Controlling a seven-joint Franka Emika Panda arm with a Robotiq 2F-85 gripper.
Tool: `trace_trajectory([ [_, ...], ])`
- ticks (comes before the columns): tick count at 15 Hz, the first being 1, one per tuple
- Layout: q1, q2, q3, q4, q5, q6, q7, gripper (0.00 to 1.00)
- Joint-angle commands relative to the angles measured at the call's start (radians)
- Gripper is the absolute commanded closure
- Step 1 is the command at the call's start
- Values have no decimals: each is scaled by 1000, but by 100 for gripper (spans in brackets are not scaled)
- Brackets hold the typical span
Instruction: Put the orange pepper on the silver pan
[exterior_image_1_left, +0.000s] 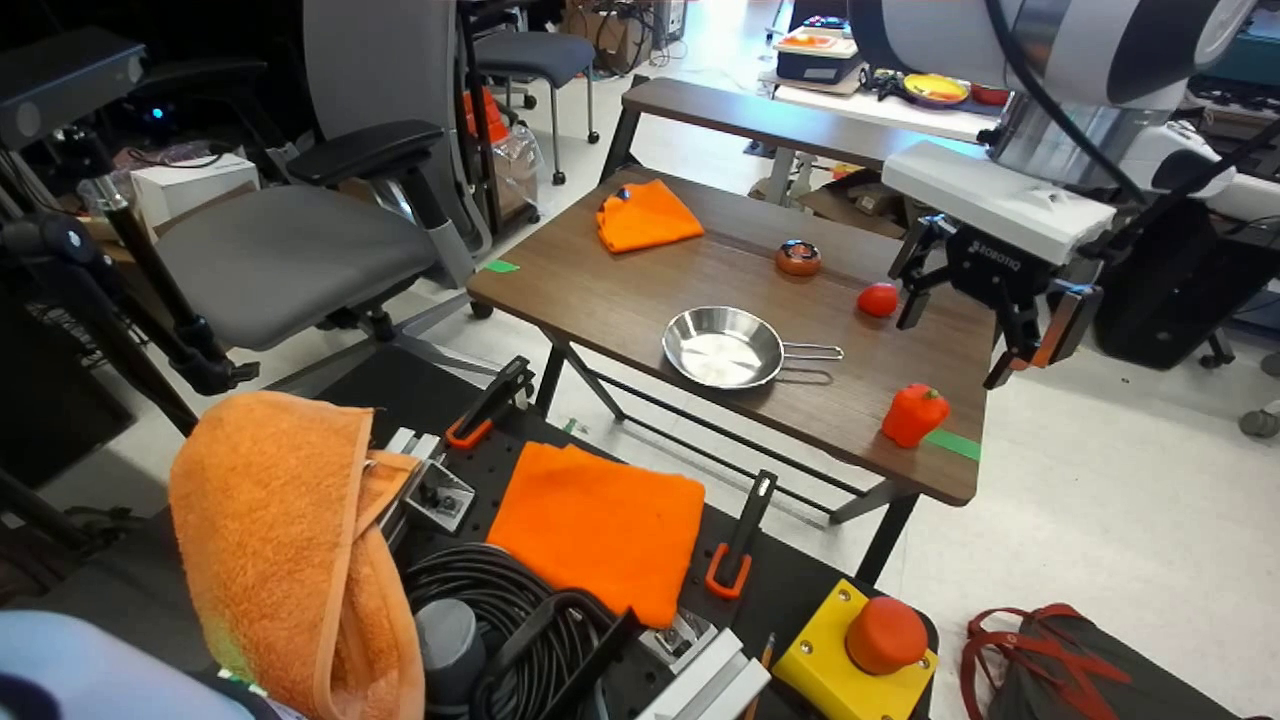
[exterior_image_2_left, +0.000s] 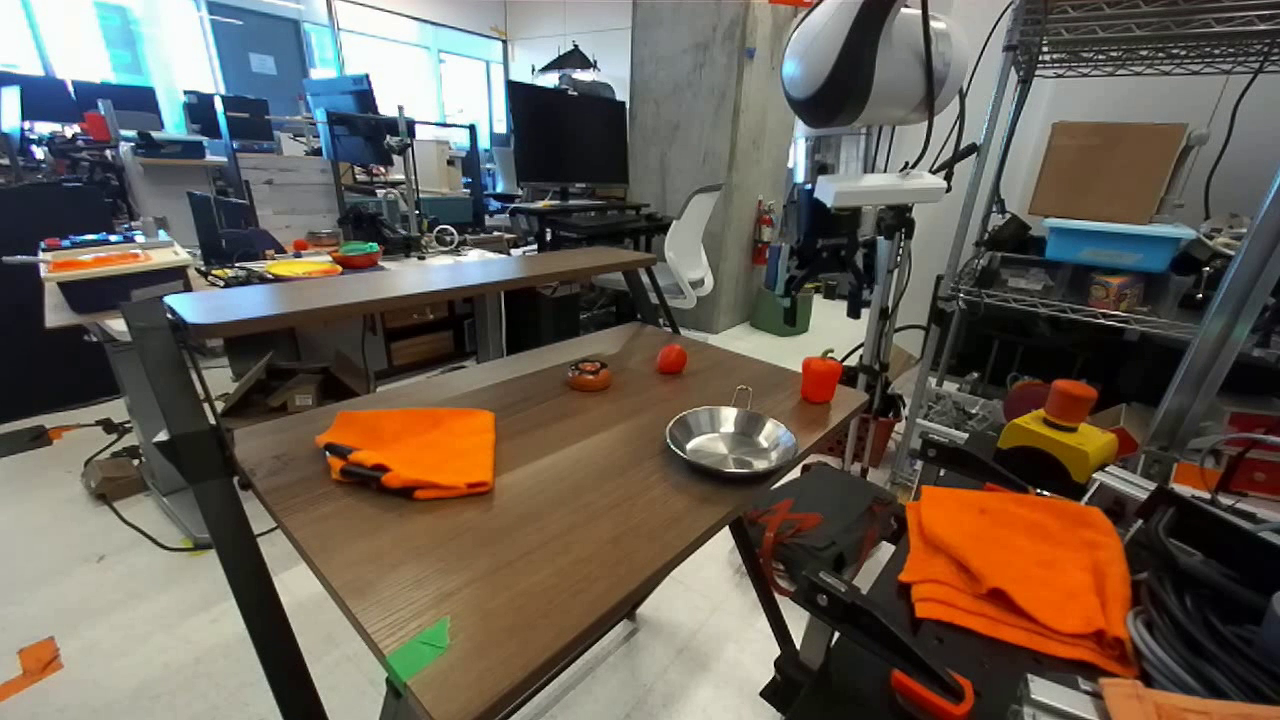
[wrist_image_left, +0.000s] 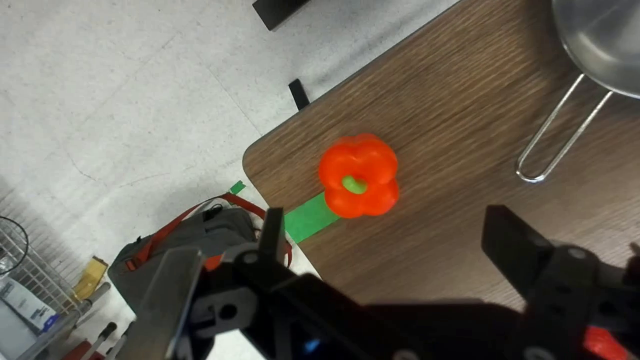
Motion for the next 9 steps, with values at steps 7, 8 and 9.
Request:
trace_trajectory([
  [7,23,182,-7,191,-11,-150,52,0],
  [8,23,197,-7,205,-9,-154,52,0],
  [9,25,210,-8,216,-9,-156,56,0],
])
